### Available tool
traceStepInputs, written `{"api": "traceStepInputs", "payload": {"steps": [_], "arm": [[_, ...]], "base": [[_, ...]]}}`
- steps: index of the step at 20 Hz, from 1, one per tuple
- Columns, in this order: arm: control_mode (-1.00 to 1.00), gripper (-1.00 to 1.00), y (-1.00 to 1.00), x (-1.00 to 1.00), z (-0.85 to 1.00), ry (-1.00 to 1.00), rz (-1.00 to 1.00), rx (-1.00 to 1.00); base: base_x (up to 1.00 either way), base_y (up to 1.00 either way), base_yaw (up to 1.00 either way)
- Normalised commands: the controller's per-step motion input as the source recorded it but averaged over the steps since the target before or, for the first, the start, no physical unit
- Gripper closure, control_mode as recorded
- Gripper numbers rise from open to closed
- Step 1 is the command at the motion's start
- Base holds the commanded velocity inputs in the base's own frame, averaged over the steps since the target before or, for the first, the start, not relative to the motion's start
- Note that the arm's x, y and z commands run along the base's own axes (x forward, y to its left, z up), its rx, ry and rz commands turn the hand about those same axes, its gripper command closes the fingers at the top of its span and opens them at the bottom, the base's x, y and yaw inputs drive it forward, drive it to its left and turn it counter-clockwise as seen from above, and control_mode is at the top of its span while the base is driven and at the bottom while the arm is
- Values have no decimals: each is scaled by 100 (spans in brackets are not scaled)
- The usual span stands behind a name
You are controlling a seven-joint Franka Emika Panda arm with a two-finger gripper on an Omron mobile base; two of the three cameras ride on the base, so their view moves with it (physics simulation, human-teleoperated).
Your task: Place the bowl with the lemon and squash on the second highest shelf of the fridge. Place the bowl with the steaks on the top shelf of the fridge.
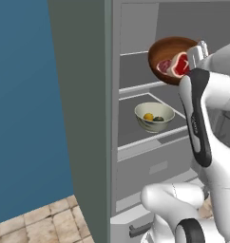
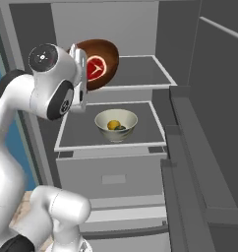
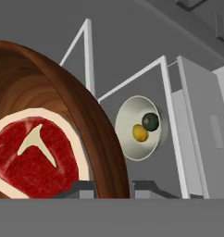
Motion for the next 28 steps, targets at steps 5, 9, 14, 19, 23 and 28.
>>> {"api": "traceStepInputs", "payload": {"steps": [5,9,14,19,23,28], "arm": [[-100,100,0,58,-4,2,0,1],[-100,100,0,78,-26,0,0,2],[-100,100,0,95,-17,1,0,7],[-100,100,0,98,-7,3,0,11],[-100,100,0,94,-2,6,0,9],[-100,-100,1,68,-6,8,0,2]], "base": [[0,0,0],[0,0,0],[0,0,0],[0,0,0],[0,0,0],[0,0,0]]}}
